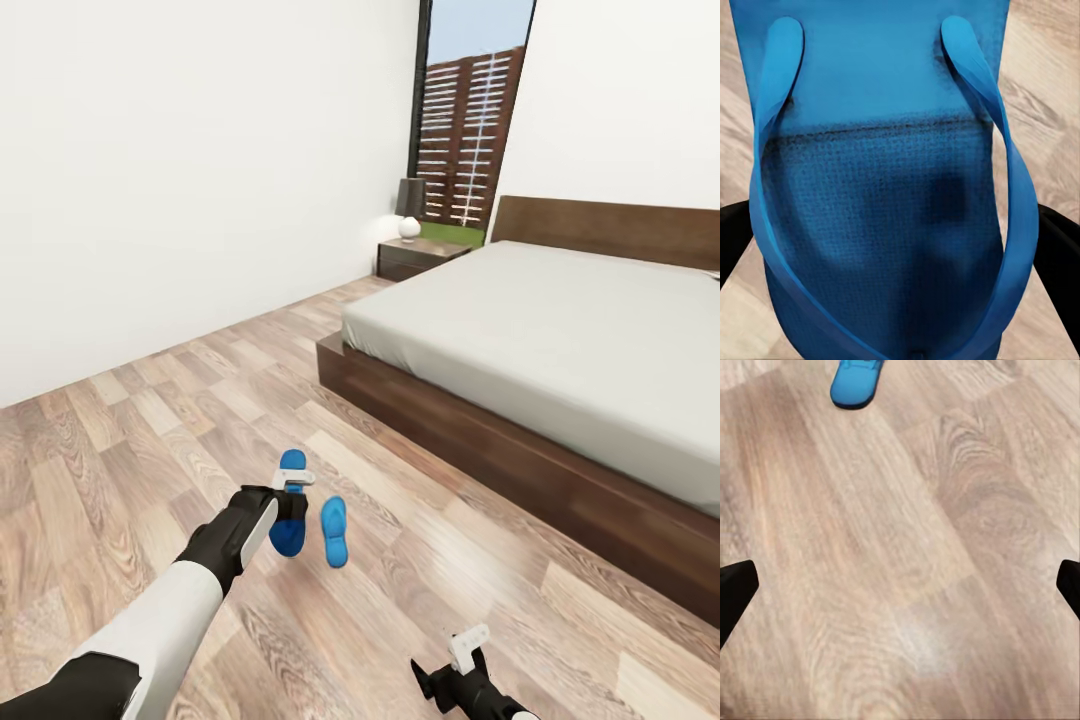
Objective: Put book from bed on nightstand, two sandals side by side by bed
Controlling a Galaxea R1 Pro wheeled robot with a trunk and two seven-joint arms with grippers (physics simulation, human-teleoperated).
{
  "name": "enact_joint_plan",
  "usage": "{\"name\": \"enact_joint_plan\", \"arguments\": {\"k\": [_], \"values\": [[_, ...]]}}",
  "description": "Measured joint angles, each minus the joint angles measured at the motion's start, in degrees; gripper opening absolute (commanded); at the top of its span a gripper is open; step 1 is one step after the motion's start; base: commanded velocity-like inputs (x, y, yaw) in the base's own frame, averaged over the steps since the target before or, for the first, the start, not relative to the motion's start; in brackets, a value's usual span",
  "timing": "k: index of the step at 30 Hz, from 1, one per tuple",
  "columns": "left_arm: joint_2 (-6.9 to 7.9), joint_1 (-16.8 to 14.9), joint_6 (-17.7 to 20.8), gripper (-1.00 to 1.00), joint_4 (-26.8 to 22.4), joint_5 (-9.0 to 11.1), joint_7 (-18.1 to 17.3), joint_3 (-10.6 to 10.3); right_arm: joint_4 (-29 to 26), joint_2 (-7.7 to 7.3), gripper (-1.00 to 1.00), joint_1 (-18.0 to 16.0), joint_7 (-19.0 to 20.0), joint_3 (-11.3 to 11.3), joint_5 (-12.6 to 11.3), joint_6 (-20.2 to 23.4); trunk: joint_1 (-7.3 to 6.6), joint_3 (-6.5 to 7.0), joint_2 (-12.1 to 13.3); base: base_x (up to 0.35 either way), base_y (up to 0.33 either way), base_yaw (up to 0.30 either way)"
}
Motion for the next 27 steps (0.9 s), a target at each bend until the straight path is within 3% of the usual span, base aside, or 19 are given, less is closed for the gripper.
{"name": "enact_joint_plan", "arguments": {"k": [27], "values": [[0.0,0.01,0.0,-1.0,0.09,0.0,0.0,0.0,0.09,0.44,1.0,0.18,0.14,0.11,0.0,-0.14,0.0,0.0,0.0,0.213,0.251,0.0]]}}
